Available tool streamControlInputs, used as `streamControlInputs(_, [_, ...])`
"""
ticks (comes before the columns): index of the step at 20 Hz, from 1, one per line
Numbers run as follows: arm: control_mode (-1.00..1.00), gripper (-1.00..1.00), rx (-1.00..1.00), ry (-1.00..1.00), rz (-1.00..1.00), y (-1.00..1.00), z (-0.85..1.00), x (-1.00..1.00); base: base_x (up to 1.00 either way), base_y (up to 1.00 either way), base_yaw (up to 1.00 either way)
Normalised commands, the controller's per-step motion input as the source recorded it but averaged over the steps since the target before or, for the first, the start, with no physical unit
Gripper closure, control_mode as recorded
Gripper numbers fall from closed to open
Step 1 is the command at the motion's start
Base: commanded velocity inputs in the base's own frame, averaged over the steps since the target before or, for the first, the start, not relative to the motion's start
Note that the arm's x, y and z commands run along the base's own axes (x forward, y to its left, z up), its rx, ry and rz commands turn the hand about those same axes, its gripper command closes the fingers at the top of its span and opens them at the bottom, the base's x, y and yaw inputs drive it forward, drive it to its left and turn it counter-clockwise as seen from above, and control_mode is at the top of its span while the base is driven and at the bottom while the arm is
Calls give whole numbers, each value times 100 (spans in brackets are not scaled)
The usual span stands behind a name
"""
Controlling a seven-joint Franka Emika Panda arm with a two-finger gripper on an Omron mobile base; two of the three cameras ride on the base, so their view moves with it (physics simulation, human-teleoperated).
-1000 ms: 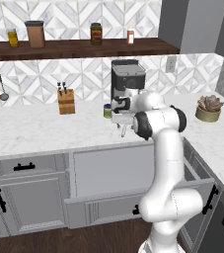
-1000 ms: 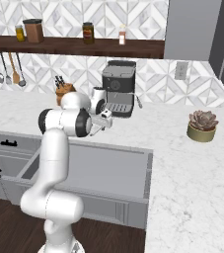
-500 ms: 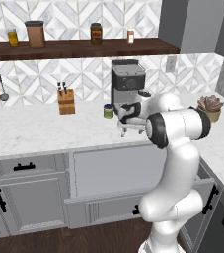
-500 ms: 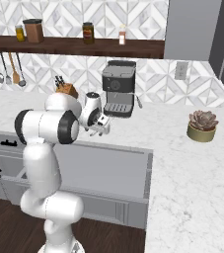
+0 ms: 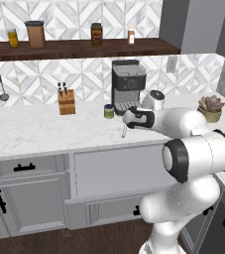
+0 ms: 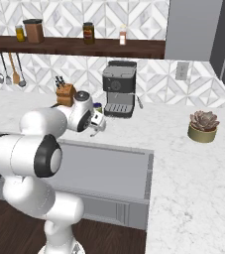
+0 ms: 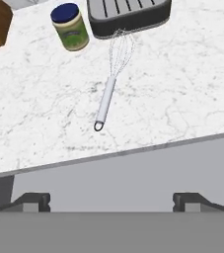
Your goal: Pick the whisk from the drawer and place it on the counter.
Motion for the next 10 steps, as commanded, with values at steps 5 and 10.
streamControlInputs(5, [-100,-100,0,-1,3,0,65,-11,0,0,0])
streamControlInputs(10, [-100,-100,0,-1,5,0,47,-25,0,0,0])
